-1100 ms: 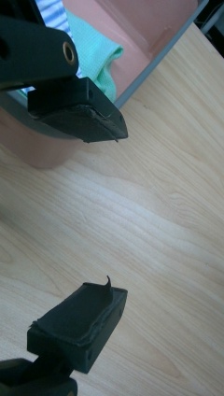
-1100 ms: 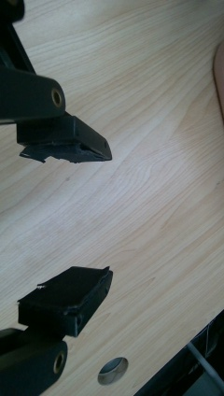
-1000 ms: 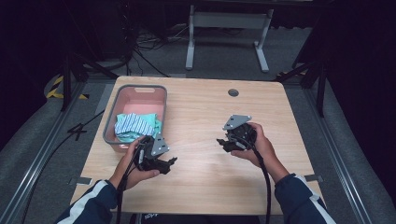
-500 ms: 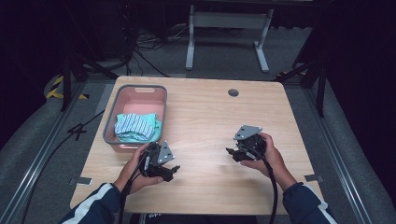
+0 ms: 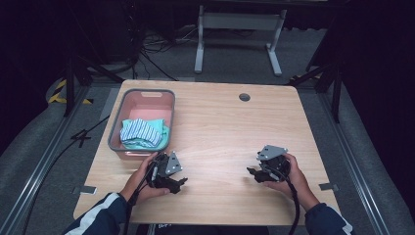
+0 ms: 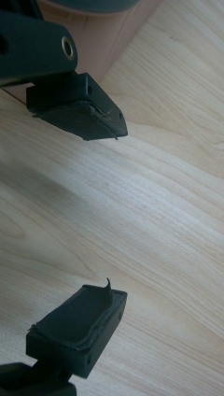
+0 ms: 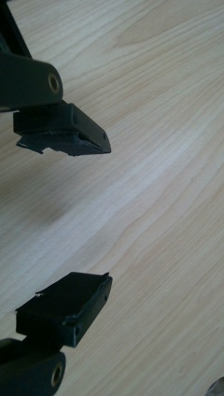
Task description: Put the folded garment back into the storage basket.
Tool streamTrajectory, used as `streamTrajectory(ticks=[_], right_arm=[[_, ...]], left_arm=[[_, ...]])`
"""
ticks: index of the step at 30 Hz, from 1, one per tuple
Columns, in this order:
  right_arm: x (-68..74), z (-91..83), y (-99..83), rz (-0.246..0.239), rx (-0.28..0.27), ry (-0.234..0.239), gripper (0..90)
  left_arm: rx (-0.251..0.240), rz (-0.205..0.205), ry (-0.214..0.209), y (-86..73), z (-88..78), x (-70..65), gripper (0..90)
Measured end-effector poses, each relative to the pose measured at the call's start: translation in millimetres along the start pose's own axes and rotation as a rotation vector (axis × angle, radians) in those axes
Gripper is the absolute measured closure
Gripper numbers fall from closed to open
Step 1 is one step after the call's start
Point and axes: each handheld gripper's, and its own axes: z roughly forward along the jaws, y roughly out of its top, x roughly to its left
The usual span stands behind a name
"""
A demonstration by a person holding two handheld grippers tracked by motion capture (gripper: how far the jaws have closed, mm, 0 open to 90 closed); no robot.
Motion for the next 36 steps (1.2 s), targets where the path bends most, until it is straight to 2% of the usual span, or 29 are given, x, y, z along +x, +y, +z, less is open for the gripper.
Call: streamTrajectory(ticks=[5, 8, 11, 13, 16, 18, 19, 20, 36], right_arm=[[-1.4, -6.6, -20.6, 0.034, -0.022, 0.008, 29.0], [-2.0, -10.7, -33.7, 0.072, -0.026, 0.001, 27.4], [-2.7, -13.6, -51.1, 0.117, -0.032, 0.012, 26.2], [-2.0, -15.5, -61.3, 0.137, -0.026, 0.015, 25.6], [-3.0, -20.9, -74.5, 0.177, -0.055, 0.031, 24.7], [-4.2, -23.7, -82.2, 0.213, -0.071, 0.04, 23.9], [-5.6, -23.7, -86.6, 0.252, -0.084, 0.058, 23.7], [-6.2, -24.0, -89.7, 0.268, -0.101, 0.061, 23.6], [-5.7, -24.5, -91.4, 0.264, -0.099, 0.052, 20.9]], left_arm=[[0.0, -0.003, -0.026, -7.0, 3.1, -1.4, 18.2], [-0.002, -0.016, -0.05, -12.7, 6.3, -3.4, 17.8], [-0.008, -0.018, -0.075, -15.7, 10.0, -2.6, 17.7], [-0.015, -0.041, -0.095, -17.2, 11.0, -2.2, 17.2], [-0.025, -0.065, -0.108, -19.8, 11.2, -1.1, 17.1], [-0.047, -0.145, -0.14, -26.4, 13.1, 2.1, 16.7], [-0.066, -0.173, -0.15, -30.1, 14.5, 3.7, 16.1], [-0.088, -0.171, -0.149, -32.8, 14.9, 3.8, 14.9], [-0.086, -0.176, -0.143, -34.5, 13.4, 2.8, 14.5]])
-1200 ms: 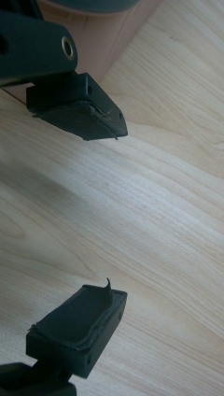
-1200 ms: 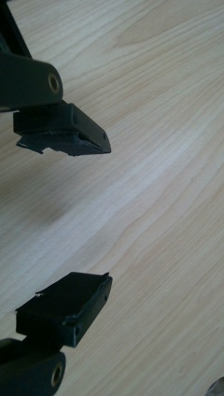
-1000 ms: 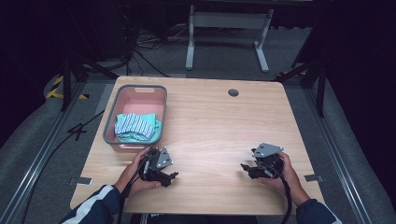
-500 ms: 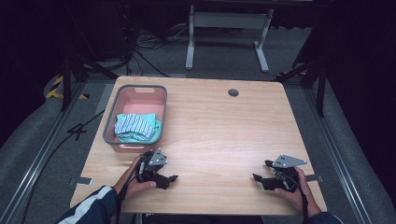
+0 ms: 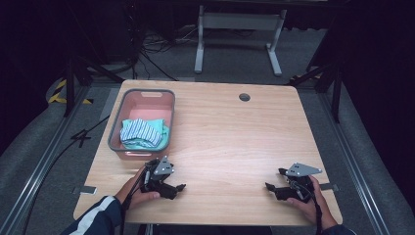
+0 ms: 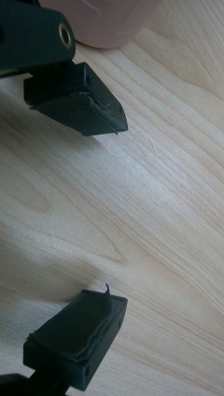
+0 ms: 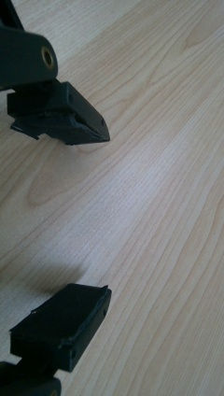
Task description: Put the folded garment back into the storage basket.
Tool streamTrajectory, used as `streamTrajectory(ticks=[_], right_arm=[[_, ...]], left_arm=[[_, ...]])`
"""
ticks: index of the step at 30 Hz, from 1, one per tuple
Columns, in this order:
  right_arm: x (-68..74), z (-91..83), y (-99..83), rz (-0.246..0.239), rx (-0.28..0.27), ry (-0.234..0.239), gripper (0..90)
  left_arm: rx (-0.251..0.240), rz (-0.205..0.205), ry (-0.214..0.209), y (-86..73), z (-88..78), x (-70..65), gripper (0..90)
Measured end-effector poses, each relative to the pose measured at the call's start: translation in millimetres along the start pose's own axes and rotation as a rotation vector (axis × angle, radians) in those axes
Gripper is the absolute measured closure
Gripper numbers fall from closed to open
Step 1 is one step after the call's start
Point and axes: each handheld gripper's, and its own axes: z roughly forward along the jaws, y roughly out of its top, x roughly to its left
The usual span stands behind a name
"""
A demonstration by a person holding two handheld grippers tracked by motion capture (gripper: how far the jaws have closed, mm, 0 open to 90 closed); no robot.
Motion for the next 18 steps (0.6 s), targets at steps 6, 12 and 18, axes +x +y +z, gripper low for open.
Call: streamTrajectory(ticks=[6, 12, 18], right_arm=[[0.0, 0.0, 0.0, 0.0, 0.0, 0.0, 20.9], [-0.1, 0.1, 0.1, 0.005, 0.003, -0.002, 19.7], [-0.1, 0.2, 0.2, 0.007, 0.003, -0.003, 19.4]], left_arm=[[-0.001, -0.003, 0.0, 0.0, 0.1, -0.2, 14.5], [0.001, -0.004, 0.0, 0.1, 0.1, -0.2, 14.3], [0.001, -0.003, 0.0, 0.1, 0.2, -0.1, 14.2]])
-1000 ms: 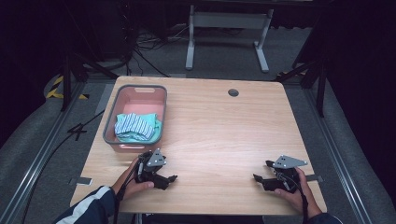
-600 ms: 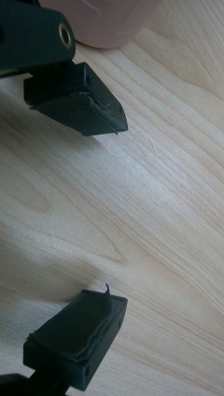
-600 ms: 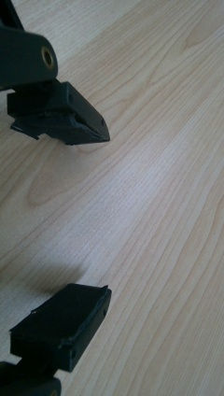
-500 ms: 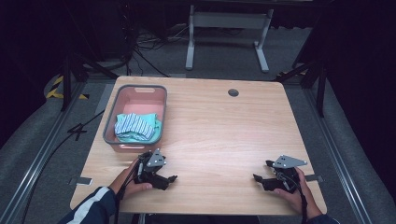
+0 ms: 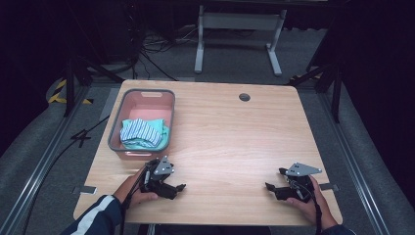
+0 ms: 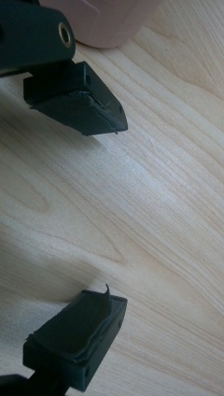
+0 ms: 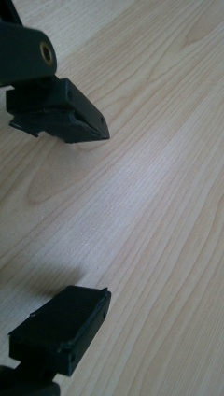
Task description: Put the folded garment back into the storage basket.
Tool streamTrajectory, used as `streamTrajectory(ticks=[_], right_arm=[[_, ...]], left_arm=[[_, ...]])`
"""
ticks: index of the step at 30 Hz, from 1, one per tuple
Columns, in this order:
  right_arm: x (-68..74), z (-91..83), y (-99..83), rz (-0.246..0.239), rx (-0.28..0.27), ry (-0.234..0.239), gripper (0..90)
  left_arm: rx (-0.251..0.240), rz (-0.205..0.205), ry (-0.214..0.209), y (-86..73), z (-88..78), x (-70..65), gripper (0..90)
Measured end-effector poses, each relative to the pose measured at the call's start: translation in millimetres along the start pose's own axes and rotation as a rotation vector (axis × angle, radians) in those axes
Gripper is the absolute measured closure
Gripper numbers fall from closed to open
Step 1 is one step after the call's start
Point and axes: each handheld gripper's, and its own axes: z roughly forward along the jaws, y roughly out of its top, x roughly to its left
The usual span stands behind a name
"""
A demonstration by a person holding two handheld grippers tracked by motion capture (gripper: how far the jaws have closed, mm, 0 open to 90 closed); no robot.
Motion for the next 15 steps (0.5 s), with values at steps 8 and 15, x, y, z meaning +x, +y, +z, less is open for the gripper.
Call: streamTrajectory(ticks=[8, 15], right_arm=[[-0.1, 0.1, 0.0, 0.001, 0.001, -0.001, 18.9], [-0.9, 0.5, 0.3, -0.003, 0.001, 0.0, 18.3]], left_arm=[[0.001, 0.003, -0.001, 0.3, 0.1, 0.5, 13.9], [0.0, 0.002, -0.001, 0.4, 0.6, 0.4, 13.3]])
